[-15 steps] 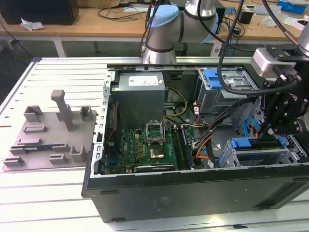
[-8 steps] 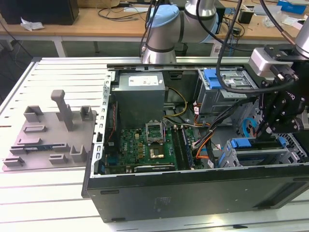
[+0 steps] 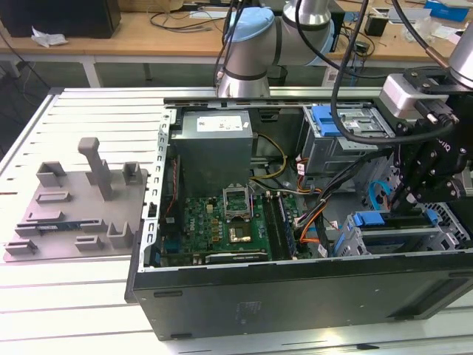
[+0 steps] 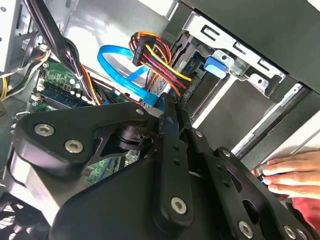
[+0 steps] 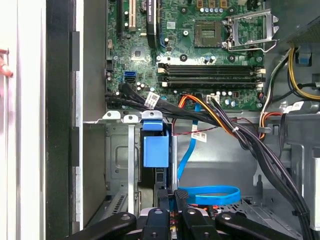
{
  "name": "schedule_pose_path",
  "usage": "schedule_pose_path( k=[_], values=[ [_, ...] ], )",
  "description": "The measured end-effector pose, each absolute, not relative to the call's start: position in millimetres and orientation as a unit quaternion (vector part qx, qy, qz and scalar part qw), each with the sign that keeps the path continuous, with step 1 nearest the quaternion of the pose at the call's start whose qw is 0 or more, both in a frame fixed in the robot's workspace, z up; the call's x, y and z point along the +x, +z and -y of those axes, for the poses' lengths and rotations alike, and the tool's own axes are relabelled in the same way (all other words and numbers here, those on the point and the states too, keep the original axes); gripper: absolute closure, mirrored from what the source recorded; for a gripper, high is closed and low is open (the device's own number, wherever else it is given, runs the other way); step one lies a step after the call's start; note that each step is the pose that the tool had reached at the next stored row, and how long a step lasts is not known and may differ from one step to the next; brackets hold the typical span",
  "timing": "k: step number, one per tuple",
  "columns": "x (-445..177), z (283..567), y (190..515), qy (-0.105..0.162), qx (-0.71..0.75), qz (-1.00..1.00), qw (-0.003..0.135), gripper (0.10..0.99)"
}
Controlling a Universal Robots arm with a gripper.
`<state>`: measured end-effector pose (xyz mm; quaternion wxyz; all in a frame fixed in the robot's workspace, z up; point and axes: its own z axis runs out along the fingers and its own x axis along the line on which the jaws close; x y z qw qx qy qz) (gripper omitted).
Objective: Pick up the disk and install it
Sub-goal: 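Insert the second disk wire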
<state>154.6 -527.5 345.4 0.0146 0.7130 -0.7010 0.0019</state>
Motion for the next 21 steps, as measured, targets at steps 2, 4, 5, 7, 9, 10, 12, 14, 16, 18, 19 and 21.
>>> schedule_pose_path(
  k=[2,4,5,7,9,10,12,14,16,18,19,21],
  values=[
    [154.0,527.5,345.5,0.002,0.714,0.700,0.015,0.925],
    [153.9,527.4,346.2,0.002,0.714,0.700,0.015,0.925],
    [153.9,527.4,347.1,0.002,0.714,0.700,0.015,0.925],
    [153.9,527.4,347.8,0.002,0.714,0.700,0.015,0.925],
    [153.9,527.6,348.5,0.002,0.714,0.700,0.015,0.925],
    [153.9,528.0,348.6,0.002,0.714,0.700,0.015,0.925],
    [153.9,529.5,348.6,0.002,0.714,0.700,0.015,0.925],
    [153.9,532.3,348.6,0.002,0.714,0.700,0.015,0.925],
    [153.9,533.7,348.6,0.002,0.714,0.700,0.015,0.925],
    [153.9,534.2,348.6,0.002,0.713,0.701,0.015,0.925],
    [153.9,534.3,348.6,0.002,0.713,0.701,0.015,0.925],
    [154.2,534.3,348.6,0.002,0.713,0.701,0.015,0.925]
  ],
)
